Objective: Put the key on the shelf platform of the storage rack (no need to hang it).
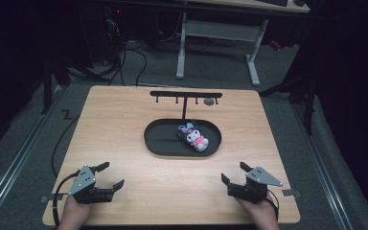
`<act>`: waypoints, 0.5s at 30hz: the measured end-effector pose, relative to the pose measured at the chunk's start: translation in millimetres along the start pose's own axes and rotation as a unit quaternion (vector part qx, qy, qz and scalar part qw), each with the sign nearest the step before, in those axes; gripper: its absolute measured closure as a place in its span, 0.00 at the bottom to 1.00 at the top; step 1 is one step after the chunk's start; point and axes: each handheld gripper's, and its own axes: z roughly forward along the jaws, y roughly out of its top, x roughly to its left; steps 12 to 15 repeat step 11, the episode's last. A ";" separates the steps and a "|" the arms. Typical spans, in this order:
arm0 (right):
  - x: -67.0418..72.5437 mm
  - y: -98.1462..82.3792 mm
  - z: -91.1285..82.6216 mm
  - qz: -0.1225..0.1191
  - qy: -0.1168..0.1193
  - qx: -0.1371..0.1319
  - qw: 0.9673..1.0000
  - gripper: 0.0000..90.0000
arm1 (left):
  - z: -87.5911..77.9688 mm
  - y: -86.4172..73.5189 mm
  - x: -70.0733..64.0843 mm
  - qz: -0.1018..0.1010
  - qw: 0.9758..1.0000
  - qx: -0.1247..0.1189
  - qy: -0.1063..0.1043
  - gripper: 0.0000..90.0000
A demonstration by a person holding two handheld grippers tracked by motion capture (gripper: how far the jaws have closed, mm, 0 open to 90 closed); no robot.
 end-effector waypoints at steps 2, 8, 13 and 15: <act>-7.8 -0.2 0.2 0.017 -0.005 -0.003 1.000 0.16 | -0.4 -1.1 0.5 -0.003 1.000 0.002 0.003 0.17; -11.2 -10.8 4.0 0.025 0.013 -0.002 1.000 0.16 | 3.3 2.0 1.7 -0.003 1.000 -0.007 0.000 0.17; -10.4 -13.7 2.1 0.028 0.013 0.001 1.000 0.16 | 8.6 3.9 1.8 -0.002 1.000 -0.007 -0.001 0.17; -10.4 -13.7 2.1 0.028 0.013 0.001 1.000 0.16 | 8.6 3.9 1.8 -0.002 1.000 -0.007 -0.001 0.17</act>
